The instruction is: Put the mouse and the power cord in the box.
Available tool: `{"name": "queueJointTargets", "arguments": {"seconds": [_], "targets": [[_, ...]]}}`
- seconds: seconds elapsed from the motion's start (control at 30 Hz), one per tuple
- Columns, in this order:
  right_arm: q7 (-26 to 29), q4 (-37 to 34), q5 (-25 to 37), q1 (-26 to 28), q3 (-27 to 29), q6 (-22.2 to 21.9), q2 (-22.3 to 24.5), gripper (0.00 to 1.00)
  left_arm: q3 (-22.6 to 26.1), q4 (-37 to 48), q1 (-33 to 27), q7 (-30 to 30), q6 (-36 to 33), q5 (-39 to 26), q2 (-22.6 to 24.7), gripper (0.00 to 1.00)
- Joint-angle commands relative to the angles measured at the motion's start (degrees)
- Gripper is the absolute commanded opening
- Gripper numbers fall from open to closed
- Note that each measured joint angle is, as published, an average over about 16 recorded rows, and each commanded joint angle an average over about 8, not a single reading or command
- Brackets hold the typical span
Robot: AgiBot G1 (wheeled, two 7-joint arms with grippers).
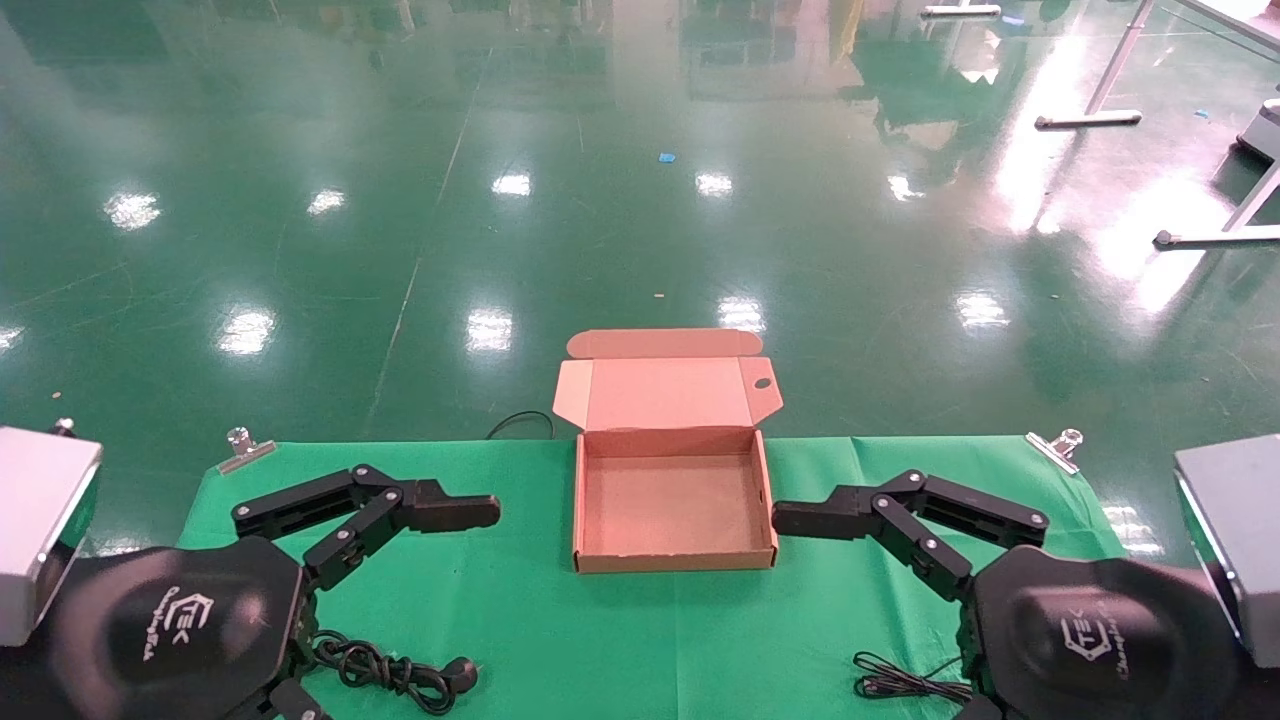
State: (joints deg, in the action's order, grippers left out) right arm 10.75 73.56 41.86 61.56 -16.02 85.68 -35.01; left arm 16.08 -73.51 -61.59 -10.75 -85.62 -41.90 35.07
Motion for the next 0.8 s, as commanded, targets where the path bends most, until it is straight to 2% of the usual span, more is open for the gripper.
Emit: {"name": "queueJointTargets", "arguments": {"seconds": [0.03,0.37,0.8], "targets": [[0.00,0.00,0.00,0.00,0.00,0.00,0.00,1.00,-0.06,-0.05,0.04,0.00,-0.05,0.05,-0.05,1.00],[-0.47,-0.15,0.75,0.21,0.11,0.20,0.83,1.00,0.19,-0.34,-0.65,0.28,-0.50,-0.99,-0.45,1.00],[-4.68,-4.75,7.38,3.49,-1.55,3.91,4.67,1.00,5.28,-0.49,-7.24,1.58,-4.20,-11.14,-2.10,1.00]]}}
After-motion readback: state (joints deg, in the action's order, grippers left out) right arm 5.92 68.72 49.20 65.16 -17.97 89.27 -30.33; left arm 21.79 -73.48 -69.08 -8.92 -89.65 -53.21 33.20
